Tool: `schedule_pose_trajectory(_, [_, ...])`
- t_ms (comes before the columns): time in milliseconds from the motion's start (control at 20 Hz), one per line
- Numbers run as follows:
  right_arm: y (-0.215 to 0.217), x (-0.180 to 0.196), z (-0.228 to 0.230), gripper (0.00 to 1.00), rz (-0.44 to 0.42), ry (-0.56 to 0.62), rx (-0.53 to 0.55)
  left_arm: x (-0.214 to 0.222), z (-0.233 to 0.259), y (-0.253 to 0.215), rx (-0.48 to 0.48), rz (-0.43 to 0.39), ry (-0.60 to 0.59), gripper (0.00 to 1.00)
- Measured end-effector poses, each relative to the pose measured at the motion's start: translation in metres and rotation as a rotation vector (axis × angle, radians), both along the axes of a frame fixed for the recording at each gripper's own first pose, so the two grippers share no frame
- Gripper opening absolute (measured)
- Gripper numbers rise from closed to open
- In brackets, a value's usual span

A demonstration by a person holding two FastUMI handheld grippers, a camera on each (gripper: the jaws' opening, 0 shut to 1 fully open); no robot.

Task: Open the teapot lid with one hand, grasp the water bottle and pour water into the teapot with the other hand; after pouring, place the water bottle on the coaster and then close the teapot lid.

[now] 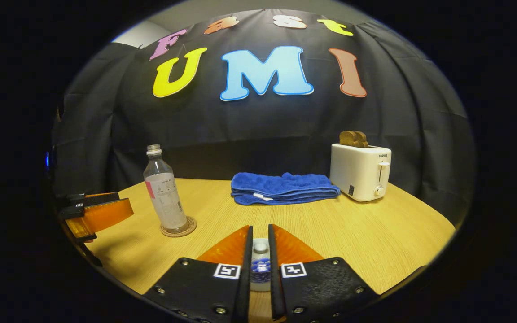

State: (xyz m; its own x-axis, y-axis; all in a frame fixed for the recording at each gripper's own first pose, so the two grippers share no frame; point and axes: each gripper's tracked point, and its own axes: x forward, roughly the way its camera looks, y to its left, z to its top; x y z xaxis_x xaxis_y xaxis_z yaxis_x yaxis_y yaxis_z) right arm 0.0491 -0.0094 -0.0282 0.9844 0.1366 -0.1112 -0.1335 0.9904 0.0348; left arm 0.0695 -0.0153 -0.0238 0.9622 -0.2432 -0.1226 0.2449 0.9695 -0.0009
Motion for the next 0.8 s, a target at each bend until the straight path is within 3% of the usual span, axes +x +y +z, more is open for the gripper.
schedule_pose_trajectory(50, [-0.001,-0.002,0.004,0.24,-0.008,-0.017,0.004,-0.002,0.001,-0.001,0.000,0.004,-0.003,0.98])
schedule_pose_trajectory(500, [0.011,-0.049,0.020,0.24,-0.027,-0.078,0.064,-0.047,0.015,0.002,0.006,0.091,-0.075,0.98])
schedule_pose_trajectory(800, [0.018,-0.070,0.009,0.24,-0.047,-0.100,0.026,-0.079,0.012,0.011,-0.018,0.144,-0.107,0.98])
